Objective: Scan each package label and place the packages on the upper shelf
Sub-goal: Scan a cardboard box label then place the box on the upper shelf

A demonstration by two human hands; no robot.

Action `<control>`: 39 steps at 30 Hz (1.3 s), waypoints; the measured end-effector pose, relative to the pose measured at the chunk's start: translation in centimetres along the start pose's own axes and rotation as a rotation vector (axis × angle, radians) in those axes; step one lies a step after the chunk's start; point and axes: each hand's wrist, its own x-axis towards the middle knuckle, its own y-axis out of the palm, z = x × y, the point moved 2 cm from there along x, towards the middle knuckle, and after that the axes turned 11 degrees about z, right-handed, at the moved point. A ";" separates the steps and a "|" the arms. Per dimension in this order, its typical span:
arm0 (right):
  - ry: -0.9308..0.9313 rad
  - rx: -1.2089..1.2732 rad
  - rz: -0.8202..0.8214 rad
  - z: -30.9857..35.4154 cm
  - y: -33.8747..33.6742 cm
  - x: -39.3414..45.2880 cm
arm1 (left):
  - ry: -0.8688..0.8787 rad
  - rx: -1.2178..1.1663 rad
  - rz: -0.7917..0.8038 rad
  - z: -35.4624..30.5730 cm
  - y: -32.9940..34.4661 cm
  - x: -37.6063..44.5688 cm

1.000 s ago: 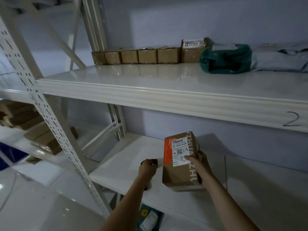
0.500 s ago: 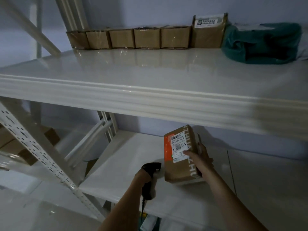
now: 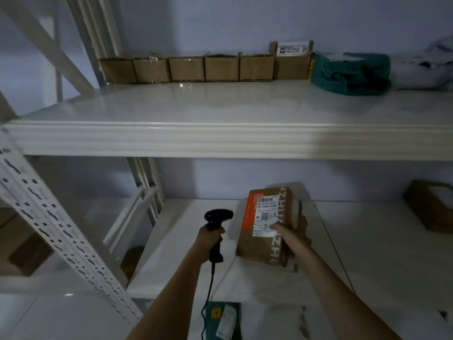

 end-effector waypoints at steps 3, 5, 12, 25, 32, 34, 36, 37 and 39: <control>-0.046 0.050 -0.013 -0.4 1.2 -1.7 | 0.022 -0.196 0.101 -1.0 -0.7 -1.6; -0.036 0.053 -0.025 -0.6 1.8 -2.7 | 0.046 -0.216 0.120 -2.0 -0.8 -2.5; -0.115 0.045 0.008 -0.5 2.3 -4.0 | 0.142 0.016 0.147 -6.0 0.5 -4.8; -0.159 -0.087 0.005 0.9 1.2 -3.0 | 0.305 0.099 0.138 -10.7 2.4 -7.1; -0.179 -0.085 0.028 1.0 1.0 -2.9 | 0.294 0.170 0.114 -11.0 2.9 -7.5; -0.193 -0.080 0.031 1.2 0.8 -3.0 | 0.290 0.178 0.122 -10.9 3.1 -7.5; -0.197 -0.078 0.019 1.4 0.6 -3.1 | 0.292 0.182 0.130 -10.9 3.3 -7.5; -0.203 -0.078 0.018 1.4 0.6 -3.1 | 0.293 0.184 0.131 -10.9 3.4 -7.5; -0.215 -0.074 0.025 1.5 0.6 -3.2 | 0.301 0.191 0.133 -10.9 3.5 -7.4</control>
